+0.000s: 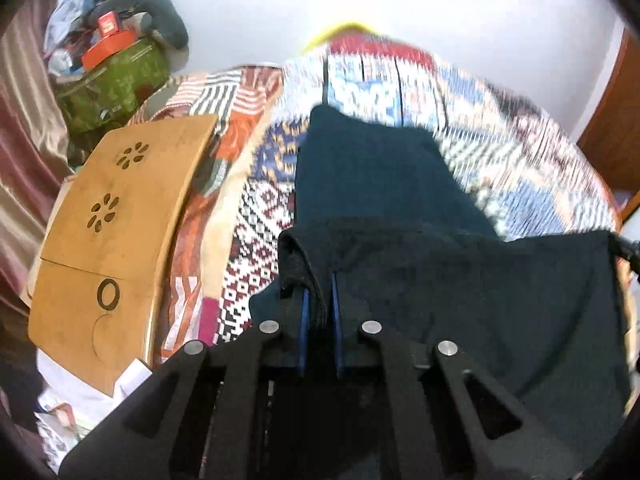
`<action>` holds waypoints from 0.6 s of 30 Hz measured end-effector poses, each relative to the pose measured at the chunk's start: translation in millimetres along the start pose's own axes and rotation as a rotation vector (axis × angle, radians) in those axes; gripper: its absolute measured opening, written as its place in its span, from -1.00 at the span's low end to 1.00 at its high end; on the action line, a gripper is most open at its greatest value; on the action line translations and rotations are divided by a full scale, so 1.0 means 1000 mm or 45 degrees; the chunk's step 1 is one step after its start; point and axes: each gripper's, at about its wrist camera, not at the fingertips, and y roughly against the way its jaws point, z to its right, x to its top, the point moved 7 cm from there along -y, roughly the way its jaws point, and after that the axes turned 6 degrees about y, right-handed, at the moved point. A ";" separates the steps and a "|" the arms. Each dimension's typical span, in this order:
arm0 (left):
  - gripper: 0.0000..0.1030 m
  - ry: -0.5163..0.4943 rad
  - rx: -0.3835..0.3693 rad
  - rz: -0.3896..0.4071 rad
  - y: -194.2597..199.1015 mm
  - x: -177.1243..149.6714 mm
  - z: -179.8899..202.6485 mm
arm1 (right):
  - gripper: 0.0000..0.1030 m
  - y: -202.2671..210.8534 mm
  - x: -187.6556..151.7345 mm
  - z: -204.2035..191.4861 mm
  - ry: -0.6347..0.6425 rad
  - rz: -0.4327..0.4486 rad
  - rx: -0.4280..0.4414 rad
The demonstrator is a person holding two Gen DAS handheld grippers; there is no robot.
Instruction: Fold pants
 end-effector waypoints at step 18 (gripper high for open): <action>-0.82 -0.074 -0.025 0.150 0.140 -0.079 -0.018 | -0.92 0.126 -0.043 -0.063 0.053 0.120 0.078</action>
